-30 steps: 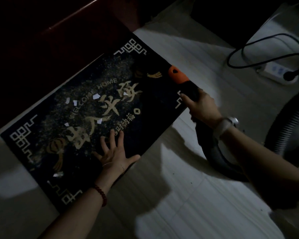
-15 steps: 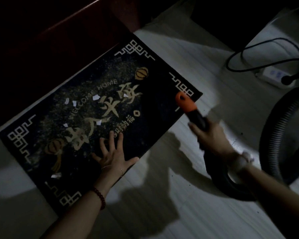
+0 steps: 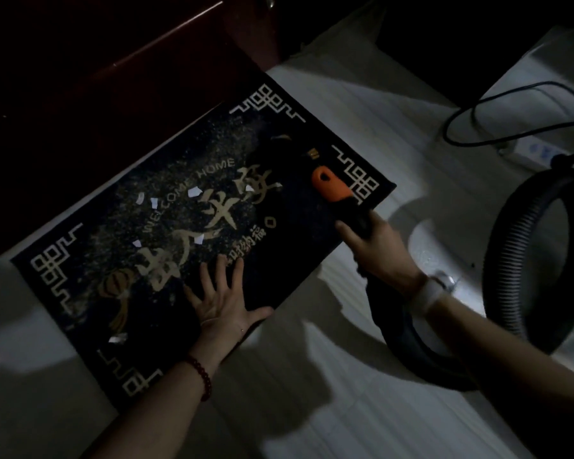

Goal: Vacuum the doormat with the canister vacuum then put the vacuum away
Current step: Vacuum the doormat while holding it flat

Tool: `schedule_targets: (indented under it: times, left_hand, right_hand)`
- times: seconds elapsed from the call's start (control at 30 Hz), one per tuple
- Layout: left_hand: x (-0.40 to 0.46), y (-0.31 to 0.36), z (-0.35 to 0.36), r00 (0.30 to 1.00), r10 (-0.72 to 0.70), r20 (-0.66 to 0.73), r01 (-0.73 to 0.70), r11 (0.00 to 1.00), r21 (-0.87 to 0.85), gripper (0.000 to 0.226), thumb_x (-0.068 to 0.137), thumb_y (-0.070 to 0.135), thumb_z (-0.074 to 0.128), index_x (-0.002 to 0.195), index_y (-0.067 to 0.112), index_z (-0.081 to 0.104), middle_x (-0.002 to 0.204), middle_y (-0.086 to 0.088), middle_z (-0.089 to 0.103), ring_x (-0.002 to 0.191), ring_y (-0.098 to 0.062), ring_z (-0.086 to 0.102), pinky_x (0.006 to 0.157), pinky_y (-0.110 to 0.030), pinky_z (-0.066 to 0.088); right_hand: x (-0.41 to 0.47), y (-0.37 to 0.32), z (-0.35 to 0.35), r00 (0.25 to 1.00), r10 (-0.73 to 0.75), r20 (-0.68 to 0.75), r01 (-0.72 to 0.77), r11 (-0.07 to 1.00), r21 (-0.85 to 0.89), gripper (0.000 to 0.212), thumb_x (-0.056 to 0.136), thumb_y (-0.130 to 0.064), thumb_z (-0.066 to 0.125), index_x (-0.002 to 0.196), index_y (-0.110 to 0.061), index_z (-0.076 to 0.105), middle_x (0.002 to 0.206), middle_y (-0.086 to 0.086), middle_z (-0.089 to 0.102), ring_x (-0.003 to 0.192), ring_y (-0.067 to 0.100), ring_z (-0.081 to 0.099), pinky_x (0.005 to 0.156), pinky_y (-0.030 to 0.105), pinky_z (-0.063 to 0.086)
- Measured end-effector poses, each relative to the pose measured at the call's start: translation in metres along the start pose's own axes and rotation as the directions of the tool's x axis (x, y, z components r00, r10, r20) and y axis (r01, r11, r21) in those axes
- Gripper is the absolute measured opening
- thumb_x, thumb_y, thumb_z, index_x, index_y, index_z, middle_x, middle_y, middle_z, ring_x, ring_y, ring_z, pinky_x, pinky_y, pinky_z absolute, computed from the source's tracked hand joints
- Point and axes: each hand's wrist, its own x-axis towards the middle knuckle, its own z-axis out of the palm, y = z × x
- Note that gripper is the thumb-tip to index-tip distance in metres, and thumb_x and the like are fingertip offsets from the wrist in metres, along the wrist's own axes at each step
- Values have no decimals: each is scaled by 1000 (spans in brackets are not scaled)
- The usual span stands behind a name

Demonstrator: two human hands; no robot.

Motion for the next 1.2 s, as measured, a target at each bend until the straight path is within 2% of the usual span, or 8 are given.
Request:
schedule_targets:
  times: [0.13, 0.3, 0.37, 0.6, 0.83, 0.93, 1.07, 1.2]
  left_hand:
    - [8, 1, -5, 997, 58, 49, -61, 997, 46, 118, 66, 77, 52, 137, 34, -31, 147, -5, -38, 135, -39, -31, 103, -71, 1]
    - [11, -6, 2, 991, 123, 44, -123, 992, 3, 115, 60, 85, 39, 141, 33, -24, 149, -4, -33, 137, -38, -27, 104, -71, 5]
    - [10, -8, 6, 990, 139, -13, -138, 990, 36, 116, 54, 90, 30, 140, 33, -24, 151, -4, -29, 138, -38, -23, 103, -71, 9]
    - [13, -5, 1, 990, 118, 76, -116, 993, -23, 116, 67, 71, 59, 139, 37, -25, 146, -2, -39, 135, -35, -32, 105, -70, 2]
    - [10, -9, 4, 991, 132, 28, -133, 990, 34, 113, 66, 77, 51, 141, 36, -22, 151, -3, -30, 138, -36, -25, 104, -70, 5]
    - [9, -8, 0, 992, 121, 47, -123, 991, 46, 111, 68, 75, 52, 141, 36, -21, 150, -3, -31, 138, -36, -25, 105, -70, 5]
    - [9, -5, -2, 993, 101, 66, -101, 995, -15, 101, 79, 54, 58, 142, 37, -20, 149, -2, -35, 137, -35, -28, 106, -70, 2]
    - [11, -7, 3, 991, 118, 56, -119, 993, 14, 113, 67, 73, 55, 141, 37, -23, 150, -3, -32, 137, -36, -28, 103, -70, 1]
  right_hand:
    - [1, -2, 0, 998, -63, -19, 58, 982, -180, 43, 87, -50, 51, 115, -18, 46, 78, 5, 63, 60, 24, 63, 57, 36, 54]
    - [87, -51, 19, 992, -101, -79, 95, 992, -84, 50, 87, -48, 52, 119, -10, 49, 100, 13, 65, 86, 30, 63, 71, 37, 50]
    - [99, -62, 21, 992, -98, -78, 95, 995, -37, 50, 88, -47, 51, 120, -10, 49, 102, 12, 65, 84, 28, 62, 69, 34, 49]
    - [8, -15, 16, 1000, -15, 3, 15, 996, -84, 34, 88, -46, 52, 106, -19, 43, 68, 3, 61, 51, 21, 61, 47, 32, 51]
    - [106, -74, 27, 994, -84, -63, 80, 994, -68, 49, 88, -46, 52, 119, -8, 49, 109, 14, 63, 96, 31, 61, 70, 29, 43]
    - [89, -69, 33, 998, -61, -28, 61, 998, 4, 47, 88, -44, 53, 121, -10, 49, 108, 12, 63, 92, 27, 62, 69, 27, 41]
    - [36, -35, 33, 994, -99, -37, 92, 983, -157, 41, 87, -45, 54, 110, -11, 50, 94, 9, 61, 89, 30, 61, 67, 26, 39]
    - [78, -72, 36, 994, -105, 4, 105, 985, -139, 48, 87, -47, 53, 120, -13, 49, 106, 10, 62, 90, 26, 60, 68, 26, 40]
